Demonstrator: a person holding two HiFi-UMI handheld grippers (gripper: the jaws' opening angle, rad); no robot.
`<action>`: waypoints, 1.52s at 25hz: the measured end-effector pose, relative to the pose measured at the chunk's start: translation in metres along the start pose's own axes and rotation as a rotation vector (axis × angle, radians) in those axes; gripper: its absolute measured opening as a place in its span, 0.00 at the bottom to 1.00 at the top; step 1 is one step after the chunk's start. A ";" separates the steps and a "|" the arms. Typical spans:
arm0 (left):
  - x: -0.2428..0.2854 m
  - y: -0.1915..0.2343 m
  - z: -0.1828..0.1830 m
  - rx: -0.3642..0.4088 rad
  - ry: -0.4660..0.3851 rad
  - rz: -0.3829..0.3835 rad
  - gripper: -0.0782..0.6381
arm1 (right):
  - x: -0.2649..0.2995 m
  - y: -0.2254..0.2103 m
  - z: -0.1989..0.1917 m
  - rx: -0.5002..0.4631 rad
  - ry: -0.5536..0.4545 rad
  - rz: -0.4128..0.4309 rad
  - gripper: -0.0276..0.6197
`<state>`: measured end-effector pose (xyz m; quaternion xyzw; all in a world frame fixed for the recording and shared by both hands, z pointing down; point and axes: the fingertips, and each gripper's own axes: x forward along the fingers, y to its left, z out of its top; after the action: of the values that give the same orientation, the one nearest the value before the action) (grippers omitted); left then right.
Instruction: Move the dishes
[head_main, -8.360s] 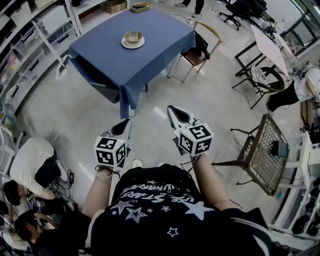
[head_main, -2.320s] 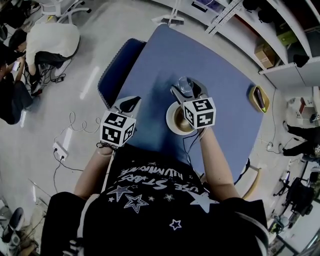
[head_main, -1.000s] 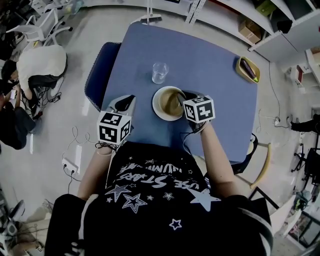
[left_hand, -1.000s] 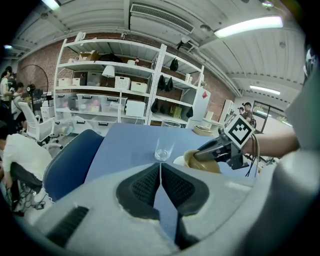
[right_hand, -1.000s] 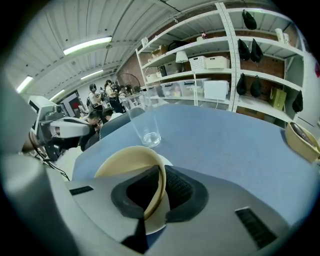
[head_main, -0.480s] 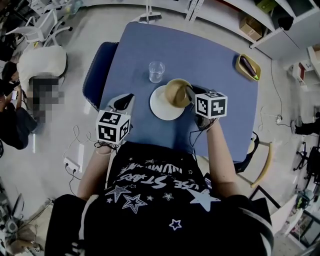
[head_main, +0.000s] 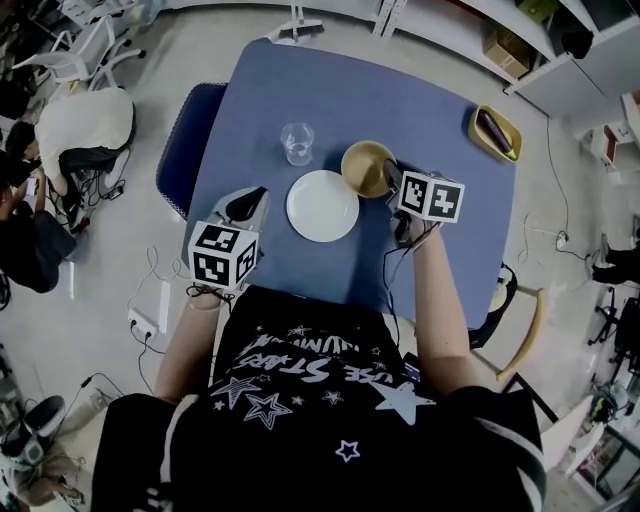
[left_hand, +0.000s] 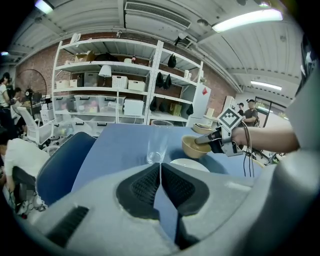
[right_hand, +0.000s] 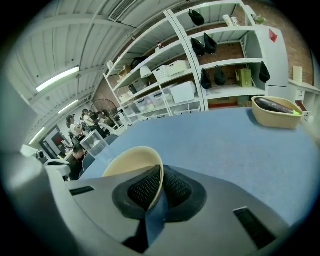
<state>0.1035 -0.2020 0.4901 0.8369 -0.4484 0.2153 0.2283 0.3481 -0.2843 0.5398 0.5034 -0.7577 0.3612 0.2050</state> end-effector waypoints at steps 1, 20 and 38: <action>0.001 -0.001 0.000 -0.002 0.001 0.004 0.14 | 0.002 -0.002 -0.001 -0.002 0.005 -0.006 0.07; -0.011 -0.017 -0.007 -0.021 0.018 0.075 0.14 | -0.011 0.002 0.008 -0.078 -0.096 0.041 0.32; -0.009 0.045 0.007 0.166 0.007 -0.271 0.14 | -0.082 0.043 -0.011 0.042 -0.301 -0.381 0.32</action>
<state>0.0614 -0.2222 0.4877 0.9050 -0.3110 0.2219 0.1872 0.3413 -0.2156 0.4774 0.6895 -0.6634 0.2526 0.1436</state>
